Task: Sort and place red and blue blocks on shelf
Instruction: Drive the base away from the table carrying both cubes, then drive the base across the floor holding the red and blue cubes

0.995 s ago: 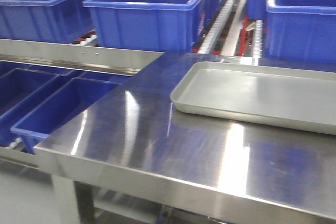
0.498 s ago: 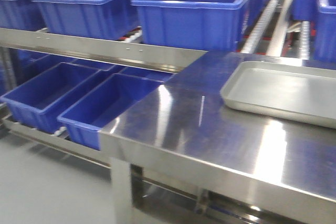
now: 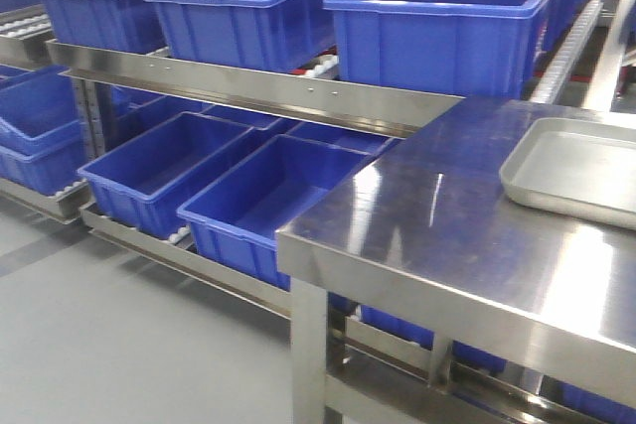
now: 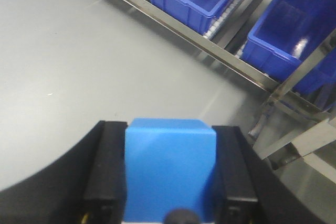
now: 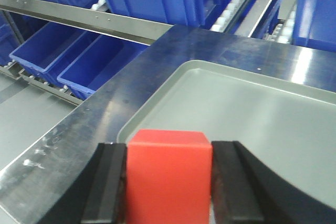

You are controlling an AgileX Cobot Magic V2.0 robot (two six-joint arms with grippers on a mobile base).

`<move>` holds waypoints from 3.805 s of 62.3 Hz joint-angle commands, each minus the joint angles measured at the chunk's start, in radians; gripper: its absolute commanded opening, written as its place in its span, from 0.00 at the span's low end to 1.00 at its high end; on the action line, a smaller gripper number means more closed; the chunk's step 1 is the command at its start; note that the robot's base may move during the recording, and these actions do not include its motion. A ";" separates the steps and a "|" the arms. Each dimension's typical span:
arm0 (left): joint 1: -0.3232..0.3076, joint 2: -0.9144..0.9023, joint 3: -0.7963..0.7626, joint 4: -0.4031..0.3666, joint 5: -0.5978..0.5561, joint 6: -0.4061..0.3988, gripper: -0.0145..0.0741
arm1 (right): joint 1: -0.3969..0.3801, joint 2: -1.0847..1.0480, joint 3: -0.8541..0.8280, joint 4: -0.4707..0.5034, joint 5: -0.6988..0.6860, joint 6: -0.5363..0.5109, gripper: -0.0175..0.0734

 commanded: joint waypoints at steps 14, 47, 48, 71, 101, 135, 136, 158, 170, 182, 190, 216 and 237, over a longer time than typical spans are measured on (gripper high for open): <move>0.000 0.001 -0.028 -0.001 -0.073 -0.008 0.30 | -0.006 0.000 -0.029 -0.011 -0.087 -0.003 0.25; 0.000 0.001 -0.028 -0.001 -0.073 -0.008 0.30 | -0.006 0.000 -0.029 -0.011 -0.087 -0.003 0.25; 0.000 0.001 -0.028 -0.001 -0.073 -0.008 0.30 | -0.006 0.000 -0.029 -0.011 -0.087 -0.003 0.25; 0.000 0.001 -0.028 -0.001 -0.073 -0.008 0.30 | -0.006 0.000 -0.029 -0.011 -0.087 -0.003 0.25; 0.000 0.001 -0.028 -0.001 -0.073 -0.008 0.30 | -0.006 0.000 -0.029 -0.011 -0.087 -0.003 0.25; 0.000 0.001 -0.028 -0.001 -0.073 -0.008 0.30 | -0.006 0.000 -0.029 -0.011 -0.087 -0.003 0.25; 0.000 0.001 -0.028 -0.001 -0.073 -0.008 0.30 | -0.006 0.000 -0.029 -0.011 -0.087 -0.003 0.25; 0.000 0.001 -0.028 -0.001 -0.073 -0.008 0.30 | -0.006 0.000 -0.029 -0.011 -0.087 -0.003 0.25; 0.000 0.001 -0.028 -0.001 -0.073 -0.008 0.30 | -0.006 0.000 -0.029 -0.011 -0.087 -0.003 0.25; 0.000 0.001 -0.028 -0.001 -0.073 -0.008 0.30 | -0.006 0.000 -0.029 -0.011 -0.087 -0.003 0.25; 0.000 0.001 -0.028 -0.001 -0.073 -0.008 0.30 | -0.006 0.000 -0.029 -0.011 -0.087 -0.003 0.25; 0.000 0.001 -0.028 -0.001 -0.073 -0.008 0.30 | -0.006 0.000 -0.029 -0.011 -0.087 -0.003 0.25; 0.000 0.001 -0.028 -0.001 -0.073 -0.008 0.30 | -0.006 0.000 -0.029 -0.011 -0.087 -0.003 0.25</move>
